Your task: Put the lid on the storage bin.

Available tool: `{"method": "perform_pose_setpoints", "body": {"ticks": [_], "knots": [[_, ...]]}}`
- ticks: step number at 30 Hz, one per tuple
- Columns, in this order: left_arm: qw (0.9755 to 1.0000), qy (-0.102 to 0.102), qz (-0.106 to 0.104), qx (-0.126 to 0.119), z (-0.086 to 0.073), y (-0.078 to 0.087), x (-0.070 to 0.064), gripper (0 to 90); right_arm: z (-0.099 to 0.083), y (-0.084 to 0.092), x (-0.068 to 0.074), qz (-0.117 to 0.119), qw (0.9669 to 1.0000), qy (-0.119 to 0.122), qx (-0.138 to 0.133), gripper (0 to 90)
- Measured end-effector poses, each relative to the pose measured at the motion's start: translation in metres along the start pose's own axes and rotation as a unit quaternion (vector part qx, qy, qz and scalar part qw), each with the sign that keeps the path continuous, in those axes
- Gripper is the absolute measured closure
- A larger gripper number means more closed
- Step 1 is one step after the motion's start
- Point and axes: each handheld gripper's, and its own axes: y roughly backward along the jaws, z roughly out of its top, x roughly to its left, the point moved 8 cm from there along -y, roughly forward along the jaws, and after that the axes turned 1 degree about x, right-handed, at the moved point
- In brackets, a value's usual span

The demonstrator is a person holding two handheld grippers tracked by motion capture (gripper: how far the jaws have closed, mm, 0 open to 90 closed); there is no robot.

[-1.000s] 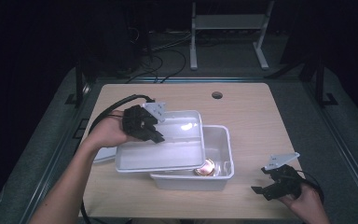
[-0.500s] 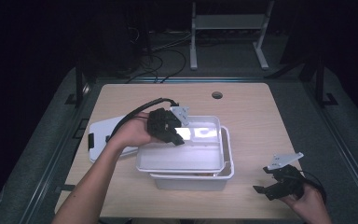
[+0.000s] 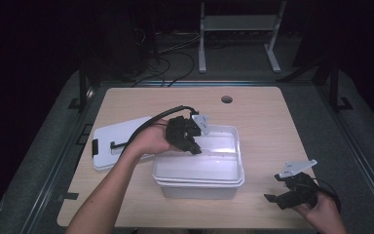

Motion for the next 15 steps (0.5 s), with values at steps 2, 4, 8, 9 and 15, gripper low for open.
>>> {"method": "perform_pose_setpoints", "body": {"ticks": [2, 4, 8, 9, 15], "knots": [[1.0, -0.001, 0.0, 0.005, 0.0, -0.003, 0.001, 89.1, 0.0, 0.0, 0.0, 0.0, 1.0, 0.0, 0.0, 19.4], [1.0, 0.0, -0.002, 0.008, 0.0, -0.006, 0.001, 89.1, 0.001, 0.0, 0.0, 0.0, 1.0, 0.001, 0.0, 19.3], [1.0, 0.003, -0.006, 0.007, 0.001, -0.011, 0.001, 89.1, 0.0, 0.001, 0.001, 0.001, 1.0, 0.001, 0.0, 19.4], [0.9999, 0.003, -0.006, 0.008, 0.001, -0.013, 0.001, 89.1, 0.0, 0.001, 0.001, 0.001, 1.0, 0.001, -0.001, 19.3], [0.9999, 0.005, -0.007, 0.011, -0.001, -0.016, 0.002, 89.0, 0.0, 0.001, 0.001, 0.001, 1.0, 0.001, -0.001, 19.4]]}}
